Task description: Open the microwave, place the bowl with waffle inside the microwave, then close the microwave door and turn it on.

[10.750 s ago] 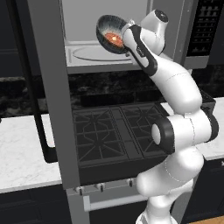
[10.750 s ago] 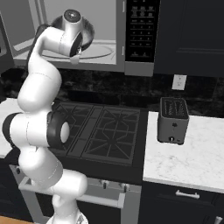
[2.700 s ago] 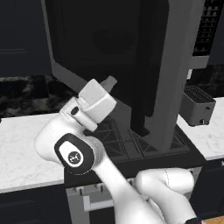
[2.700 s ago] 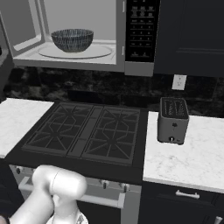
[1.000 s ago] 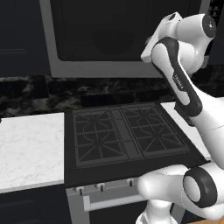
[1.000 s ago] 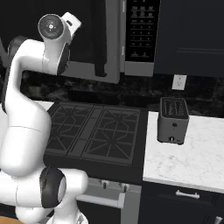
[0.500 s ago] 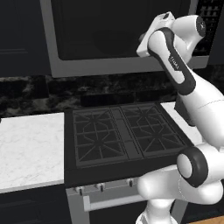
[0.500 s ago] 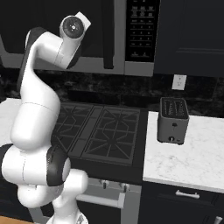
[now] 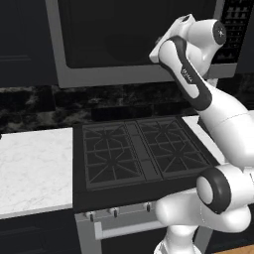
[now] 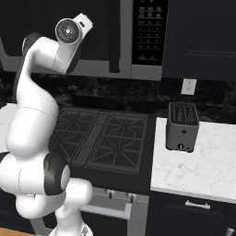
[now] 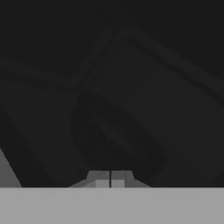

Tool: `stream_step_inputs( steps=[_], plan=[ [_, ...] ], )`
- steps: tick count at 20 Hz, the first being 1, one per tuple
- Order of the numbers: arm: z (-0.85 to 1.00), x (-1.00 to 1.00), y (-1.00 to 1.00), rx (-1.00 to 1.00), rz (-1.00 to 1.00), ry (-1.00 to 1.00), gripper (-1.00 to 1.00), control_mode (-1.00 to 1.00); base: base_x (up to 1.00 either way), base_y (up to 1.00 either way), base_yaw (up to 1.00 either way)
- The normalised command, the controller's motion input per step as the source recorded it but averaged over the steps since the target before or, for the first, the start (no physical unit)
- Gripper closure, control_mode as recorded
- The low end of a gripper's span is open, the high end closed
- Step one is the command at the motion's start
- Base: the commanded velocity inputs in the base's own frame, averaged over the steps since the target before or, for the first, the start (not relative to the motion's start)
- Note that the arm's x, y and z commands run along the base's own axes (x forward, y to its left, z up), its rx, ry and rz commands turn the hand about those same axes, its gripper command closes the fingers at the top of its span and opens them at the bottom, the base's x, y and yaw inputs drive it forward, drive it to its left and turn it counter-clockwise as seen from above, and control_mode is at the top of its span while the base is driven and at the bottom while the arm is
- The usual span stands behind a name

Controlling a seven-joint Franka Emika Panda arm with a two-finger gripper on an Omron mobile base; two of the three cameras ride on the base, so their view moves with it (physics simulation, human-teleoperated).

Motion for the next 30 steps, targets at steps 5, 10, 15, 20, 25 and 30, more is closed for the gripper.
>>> stream_step_inputs(
  steps=[5, 10, 15, 20, 25, 30],
  plan=[
    [0.30, -0.52, 0.00, 0.00, 0.00, 0.09, 1.00, -1.00, 0.00, 0.00, 0.00],
    [0.04, -1.00, -0.03, 0.01, 0.00, 0.00, 1.00, -1.00, 0.00, 0.00, 0.00],
    [0.00, -1.00, -0.25, 0.11, -0.04, -0.02, 1.00, -1.00, 0.00, 0.00, 0.00],
    [0.00, -0.97, -0.67, 0.32, -0.12, 0.05, 1.00, -1.00, 0.00, 0.00, 0.00],
    [0.00, -0.34, -0.93, 0.50, -0.13, 0.04, 1.00, -1.00, 0.00, 0.00, 0.00],
    [-0.17, 0.00, -1.00, 0.71, -0.15, 0.29, 1.00, -1.00, 0.00, 0.00, 0.00]
  ],
)
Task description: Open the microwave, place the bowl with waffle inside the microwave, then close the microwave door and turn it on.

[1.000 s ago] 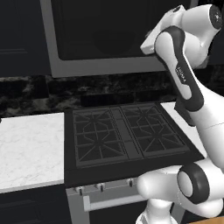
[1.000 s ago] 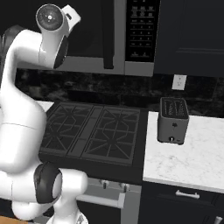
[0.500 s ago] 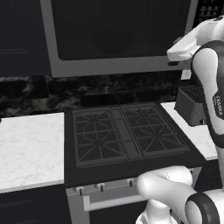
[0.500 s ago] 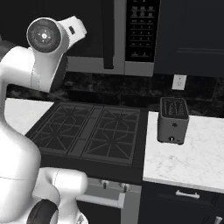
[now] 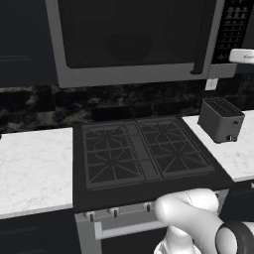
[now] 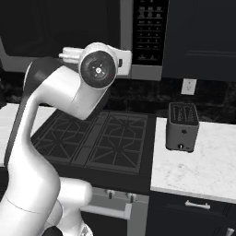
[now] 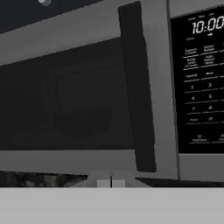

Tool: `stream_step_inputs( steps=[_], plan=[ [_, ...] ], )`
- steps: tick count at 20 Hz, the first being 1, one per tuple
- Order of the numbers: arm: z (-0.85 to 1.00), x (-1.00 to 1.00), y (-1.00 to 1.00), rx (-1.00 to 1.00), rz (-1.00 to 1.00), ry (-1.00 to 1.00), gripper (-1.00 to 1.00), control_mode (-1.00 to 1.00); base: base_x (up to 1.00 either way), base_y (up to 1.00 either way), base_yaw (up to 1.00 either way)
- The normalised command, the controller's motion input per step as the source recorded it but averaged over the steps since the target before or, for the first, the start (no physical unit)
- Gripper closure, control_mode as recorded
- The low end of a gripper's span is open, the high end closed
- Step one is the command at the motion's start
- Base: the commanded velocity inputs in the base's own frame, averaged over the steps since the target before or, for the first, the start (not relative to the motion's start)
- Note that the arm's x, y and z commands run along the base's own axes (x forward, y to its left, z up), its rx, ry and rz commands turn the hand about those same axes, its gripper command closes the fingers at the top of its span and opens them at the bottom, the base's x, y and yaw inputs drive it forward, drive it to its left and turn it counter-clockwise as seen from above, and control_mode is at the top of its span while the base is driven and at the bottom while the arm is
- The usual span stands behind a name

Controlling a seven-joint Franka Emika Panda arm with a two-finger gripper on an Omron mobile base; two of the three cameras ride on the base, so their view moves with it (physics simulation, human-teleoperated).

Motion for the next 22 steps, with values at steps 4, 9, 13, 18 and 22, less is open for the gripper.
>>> stream_step_inputs(
  steps=[4, 9, 13, 18, 22],
  plan=[
    [-0.14, 0.00, -0.97, 0.75, -0.27, 0.49, 1.00, -1.00, 0.00, 0.00, 0.00],
    [-0.01, 0.00, -0.77, 0.49, -0.14, 0.20, 1.00, -1.00, 0.00, 0.00, 0.00],
    [-0.05, 0.04, -0.02, 0.03, 0.00, 0.00, 1.00, -1.00, 0.00, 0.00, 0.00],
    [-0.24, 0.42, 0.06, 0.07, 0.00, 0.01, 1.00, -1.00, 0.00, 0.00, 0.00],
    [-0.21, 0.60, -0.01, 0.15, 0.00, 0.02, 1.00, -1.00, 0.00, 0.00, 0.00]
  ],
)
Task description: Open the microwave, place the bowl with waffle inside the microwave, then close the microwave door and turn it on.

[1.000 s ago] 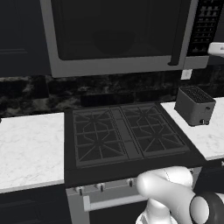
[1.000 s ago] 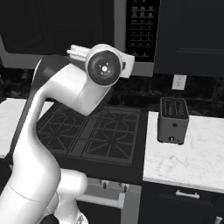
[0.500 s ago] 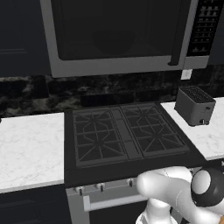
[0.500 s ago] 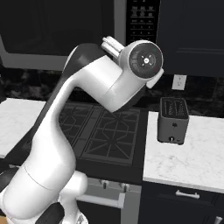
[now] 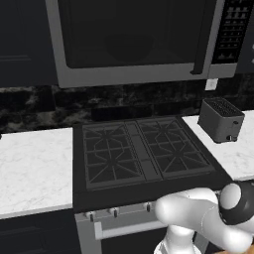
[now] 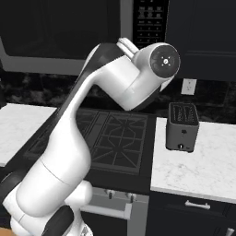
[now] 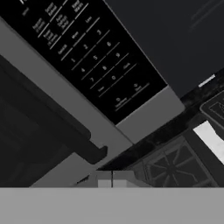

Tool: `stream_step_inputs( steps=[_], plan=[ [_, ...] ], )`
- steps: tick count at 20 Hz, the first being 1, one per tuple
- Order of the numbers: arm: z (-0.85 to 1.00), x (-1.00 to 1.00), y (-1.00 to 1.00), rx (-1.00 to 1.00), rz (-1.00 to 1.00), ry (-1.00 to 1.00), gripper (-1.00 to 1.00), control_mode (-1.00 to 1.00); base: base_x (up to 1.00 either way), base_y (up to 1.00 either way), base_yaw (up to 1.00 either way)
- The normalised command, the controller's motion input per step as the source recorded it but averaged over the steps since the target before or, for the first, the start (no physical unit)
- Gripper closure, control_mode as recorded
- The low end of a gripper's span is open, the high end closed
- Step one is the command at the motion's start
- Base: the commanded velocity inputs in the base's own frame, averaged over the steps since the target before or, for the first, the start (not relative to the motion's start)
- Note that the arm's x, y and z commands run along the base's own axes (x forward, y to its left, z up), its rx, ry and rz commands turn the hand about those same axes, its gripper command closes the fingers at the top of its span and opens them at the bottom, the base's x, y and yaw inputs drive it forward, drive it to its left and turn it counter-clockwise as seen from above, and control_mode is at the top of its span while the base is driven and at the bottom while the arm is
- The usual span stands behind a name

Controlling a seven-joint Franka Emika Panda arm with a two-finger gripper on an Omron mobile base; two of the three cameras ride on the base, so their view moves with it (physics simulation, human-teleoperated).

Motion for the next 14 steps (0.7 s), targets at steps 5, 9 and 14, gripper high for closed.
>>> stream_step_inputs(
  steps=[5, 9, 14],
  plan=[
    [-0.02, 0.54, -0.06, 0.16, 0.00, 0.00, 1.00, -1.00, 0.00, 0.00, 0.00],
    [0.00, 0.49, -0.13, 0.14, 0.00, 0.00, 1.00, -1.00, 0.00, 0.00, 0.00],
    [-0.05, 0.36, -0.32, 0.12, -0.02, 0.00, 1.00, -1.00, 0.00, 0.00, 0.00]
  ],
)
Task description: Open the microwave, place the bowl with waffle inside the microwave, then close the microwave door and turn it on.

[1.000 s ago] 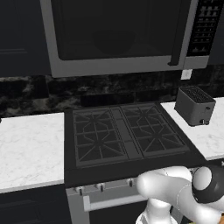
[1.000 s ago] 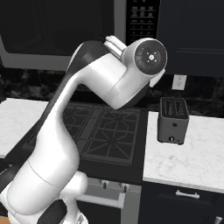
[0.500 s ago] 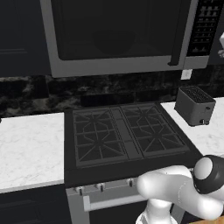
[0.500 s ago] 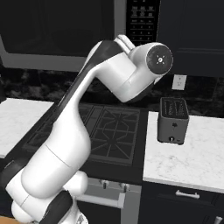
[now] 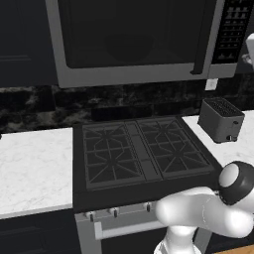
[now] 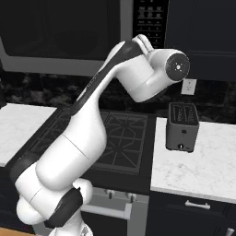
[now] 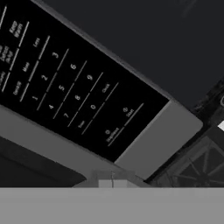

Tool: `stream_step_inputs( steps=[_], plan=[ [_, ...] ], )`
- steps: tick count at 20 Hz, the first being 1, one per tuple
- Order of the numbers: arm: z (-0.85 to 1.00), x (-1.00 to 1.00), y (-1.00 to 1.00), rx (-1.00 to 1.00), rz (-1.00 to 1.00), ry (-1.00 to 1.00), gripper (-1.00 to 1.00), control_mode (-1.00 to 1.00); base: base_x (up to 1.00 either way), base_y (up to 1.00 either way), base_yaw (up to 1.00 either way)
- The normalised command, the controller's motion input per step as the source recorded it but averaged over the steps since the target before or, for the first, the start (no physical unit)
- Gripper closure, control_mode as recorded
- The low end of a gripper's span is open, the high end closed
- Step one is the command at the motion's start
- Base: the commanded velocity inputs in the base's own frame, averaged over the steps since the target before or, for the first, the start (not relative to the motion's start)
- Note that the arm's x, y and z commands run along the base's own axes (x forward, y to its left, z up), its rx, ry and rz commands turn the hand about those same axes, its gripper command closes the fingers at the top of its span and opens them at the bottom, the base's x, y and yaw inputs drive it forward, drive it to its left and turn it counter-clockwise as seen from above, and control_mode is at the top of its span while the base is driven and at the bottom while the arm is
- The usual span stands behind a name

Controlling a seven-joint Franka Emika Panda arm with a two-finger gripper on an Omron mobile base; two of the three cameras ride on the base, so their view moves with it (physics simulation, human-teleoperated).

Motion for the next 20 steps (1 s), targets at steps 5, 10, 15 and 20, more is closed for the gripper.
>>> stream_step_inputs(
  steps=[5, 10, 15, 20],
  plan=[
    [-0.06, 0.37, -0.09, 0.07, 0.00, 0.00, 1.00, -1.00, 0.00, 0.00, 0.00],
    [-0.03, 0.37, 0.00, 0.04, 0.00, 0.00, 1.00, -1.00, 0.00, 0.00, 0.00],
    [-0.09, 0.31, -0.07, 0.06, -0.01, 0.00, 1.00, -1.00, 0.00, 0.00, 0.00],
    [-0.16, 0.33, -0.08, 0.07, -0.01, 0.00, 1.00, -1.00, 0.00, 0.00, 0.00]
  ],
)
